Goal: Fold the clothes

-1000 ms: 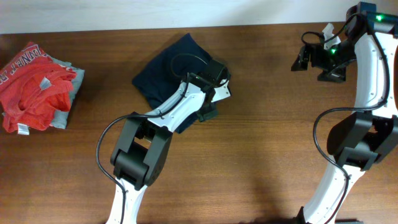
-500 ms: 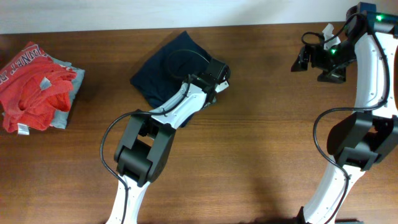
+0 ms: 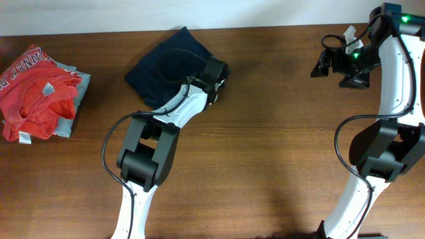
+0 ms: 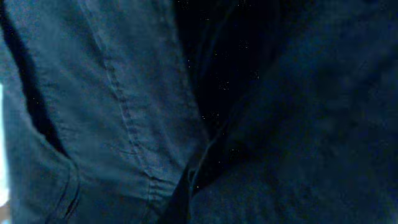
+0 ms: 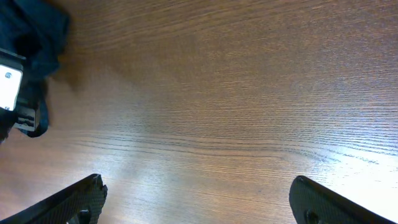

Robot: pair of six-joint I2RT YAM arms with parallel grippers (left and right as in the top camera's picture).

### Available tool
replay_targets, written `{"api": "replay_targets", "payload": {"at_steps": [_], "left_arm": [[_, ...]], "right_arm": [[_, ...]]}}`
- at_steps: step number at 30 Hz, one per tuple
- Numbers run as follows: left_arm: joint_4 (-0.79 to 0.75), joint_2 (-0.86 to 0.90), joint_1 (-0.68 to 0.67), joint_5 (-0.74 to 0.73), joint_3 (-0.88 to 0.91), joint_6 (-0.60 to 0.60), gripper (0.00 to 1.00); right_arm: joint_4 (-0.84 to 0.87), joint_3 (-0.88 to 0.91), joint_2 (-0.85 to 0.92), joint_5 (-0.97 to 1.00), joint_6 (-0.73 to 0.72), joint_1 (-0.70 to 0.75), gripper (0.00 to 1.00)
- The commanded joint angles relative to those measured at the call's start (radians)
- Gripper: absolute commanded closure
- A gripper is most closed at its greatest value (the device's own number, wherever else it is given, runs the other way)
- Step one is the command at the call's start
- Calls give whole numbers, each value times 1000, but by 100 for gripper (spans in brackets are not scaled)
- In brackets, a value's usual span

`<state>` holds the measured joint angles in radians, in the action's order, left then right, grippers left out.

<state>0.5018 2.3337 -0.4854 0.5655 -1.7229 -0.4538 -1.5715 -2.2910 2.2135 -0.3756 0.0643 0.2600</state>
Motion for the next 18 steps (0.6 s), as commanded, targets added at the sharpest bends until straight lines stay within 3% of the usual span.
{"api": "replay_targets", "payload": {"at_steps": [1, 6, 18], "left_arm": [[0, 14, 7, 188, -9, 22, 100], [0, -55, 11, 251, -41, -37, 100], [-1, -387, 94, 250, -106, -37, 100]], "right_arm": [[-4, -11, -15, -9, 10, -5, 1], [-3, -11, -15, -9, 11, -4, 1], [-3, -11, -15, -9, 14, -5, 1]]}}
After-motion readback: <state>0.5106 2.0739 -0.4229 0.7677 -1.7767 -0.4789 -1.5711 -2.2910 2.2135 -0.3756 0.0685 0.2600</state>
